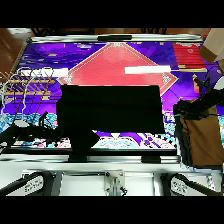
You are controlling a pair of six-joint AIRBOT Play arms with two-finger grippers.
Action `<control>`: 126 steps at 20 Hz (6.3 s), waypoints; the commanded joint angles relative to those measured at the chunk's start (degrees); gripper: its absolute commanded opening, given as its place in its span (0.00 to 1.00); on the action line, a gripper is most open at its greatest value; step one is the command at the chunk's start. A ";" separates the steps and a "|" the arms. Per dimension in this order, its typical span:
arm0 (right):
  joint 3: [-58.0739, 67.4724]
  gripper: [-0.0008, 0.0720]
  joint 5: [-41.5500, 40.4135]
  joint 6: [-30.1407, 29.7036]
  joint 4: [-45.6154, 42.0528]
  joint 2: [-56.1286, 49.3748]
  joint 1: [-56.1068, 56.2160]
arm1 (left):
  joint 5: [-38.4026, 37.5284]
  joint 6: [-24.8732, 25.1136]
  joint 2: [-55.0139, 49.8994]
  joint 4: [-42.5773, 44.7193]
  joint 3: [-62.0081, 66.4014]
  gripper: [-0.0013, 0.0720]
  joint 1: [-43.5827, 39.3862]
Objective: Fold the shirts.
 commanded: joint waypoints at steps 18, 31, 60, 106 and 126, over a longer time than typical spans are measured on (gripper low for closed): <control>-17.90 0.82 -19.91 0.66 10.84 -7.96 2.38 | -1.62 5.60 3.61 -1.07 4.96 0.06 0.02; 1.22 0.11 -27.43 2.60 6.36 -6.88 11.98 | -4.07 6.93 -3.02 -0.44 34.73 0.06 0.66; 18.12 0.91 -28.28 2.69 18.23 -34.34 7.13 | -14.01 -1.20 -35.56 -2.64 64.70 0.52 -2.38; 20.44 0.84 -40.02 5.14 42.71 -28.98 41.92 | -11.63 -0.52 -6.32 -7.10 57.33 0.06 2.51; 0.24 0.94 -30.34 7.43 29.16 -24.39 25.53 | -11.91 6.10 -6.36 -6.95 51.41 0.06 2.05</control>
